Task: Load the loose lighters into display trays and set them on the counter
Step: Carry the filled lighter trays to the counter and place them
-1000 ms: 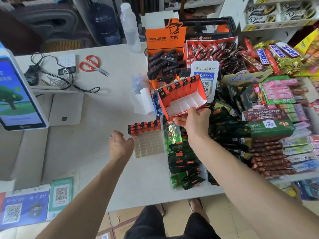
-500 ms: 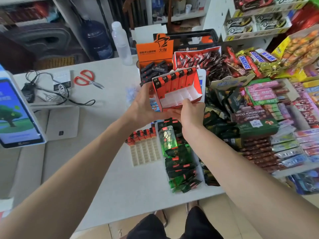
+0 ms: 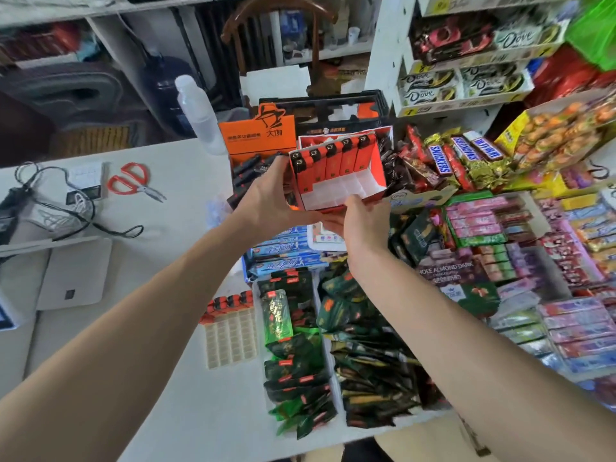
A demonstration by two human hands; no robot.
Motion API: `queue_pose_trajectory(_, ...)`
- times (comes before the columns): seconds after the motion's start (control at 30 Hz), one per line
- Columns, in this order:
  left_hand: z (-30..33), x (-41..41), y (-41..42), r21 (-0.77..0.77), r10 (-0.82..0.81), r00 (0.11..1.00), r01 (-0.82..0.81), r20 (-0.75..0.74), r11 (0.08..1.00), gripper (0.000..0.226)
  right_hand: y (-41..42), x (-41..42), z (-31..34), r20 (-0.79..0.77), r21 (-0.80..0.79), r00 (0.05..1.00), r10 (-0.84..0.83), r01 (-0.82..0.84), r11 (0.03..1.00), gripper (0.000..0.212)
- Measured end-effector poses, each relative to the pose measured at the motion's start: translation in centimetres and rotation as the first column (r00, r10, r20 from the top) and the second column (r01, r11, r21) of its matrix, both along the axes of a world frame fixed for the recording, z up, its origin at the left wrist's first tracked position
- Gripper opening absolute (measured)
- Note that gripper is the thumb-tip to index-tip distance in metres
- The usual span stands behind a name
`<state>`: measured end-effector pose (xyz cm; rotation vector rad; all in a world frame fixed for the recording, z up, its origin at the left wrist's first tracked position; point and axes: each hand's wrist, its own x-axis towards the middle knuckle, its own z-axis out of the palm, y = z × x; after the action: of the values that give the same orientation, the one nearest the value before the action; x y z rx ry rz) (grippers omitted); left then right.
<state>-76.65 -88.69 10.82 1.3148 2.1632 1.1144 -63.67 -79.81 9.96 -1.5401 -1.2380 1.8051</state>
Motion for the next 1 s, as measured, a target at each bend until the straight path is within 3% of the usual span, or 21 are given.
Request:
queue_pose_trajectory(0.07, 0.1, -0.2, 1.3, 0.001, 0.006, 1.000, -0.006, -0.031, 1.000, 0.087, 1.5, 0.0, -0.3, -0.001, -0.014, 1.000, 0.004, -0.004, 1.000, 0.024)
queue_pose_trajectory(0.27, 0.6, -1.5, 5.0, -0.058, 0.028, 0.996, -0.033, -0.084, 0.998, 0.077, 6.0, -0.3, -0.1, -0.061, -0.096, 0.998, 0.030, -0.036, 0.995, 0.046)
queue_pose_trajectory(0.43, 0.7, -3.5, 7.2, -0.102, 0.041, 0.999, -0.043, -0.026, 0.994, 0.082, 10.0, -0.4, 0.8, 0.090, 0.100, 0.992, 0.088, -0.097, 0.990, 0.069)
queue_pose_trajectory(0.57, 1.1, -5.7, 9.1, -0.149, 0.040, 0.998, -0.046, -0.045, 0.988, 0.081, 13.0, -1.4, 2.0, 0.155, 0.252, 0.941, 0.302, -0.333, 0.908, 0.076)
queue_pose_trajectory(0.67, 1.8, -7.8, 10.8, -0.160, 0.038, 0.997, -0.049, -0.071, 0.986, 0.086, 14.9, -2.7, 2.5, 0.208, 0.279, 0.884, 0.419, -0.465, 0.841, 0.073)
queue_pose_trajectory(0.8, 3.1, -10.7, 13.1, -0.183, 0.025, 0.991, -0.049, -0.133, 0.982, 0.092, 16.9, -5.2, 3.2, 0.234, 0.333, 0.868, 0.437, -0.494, 0.803, 0.062)
queue_pose_trajectory(1.0, 3.5, -15.1, 14.8, -0.281, 0.038, 0.977, -0.097, -0.208, 0.955, 0.091, 17.9, -9.3, 3.3, 0.242, 0.325, 0.856, 0.457, -0.516, 0.793, 0.080)
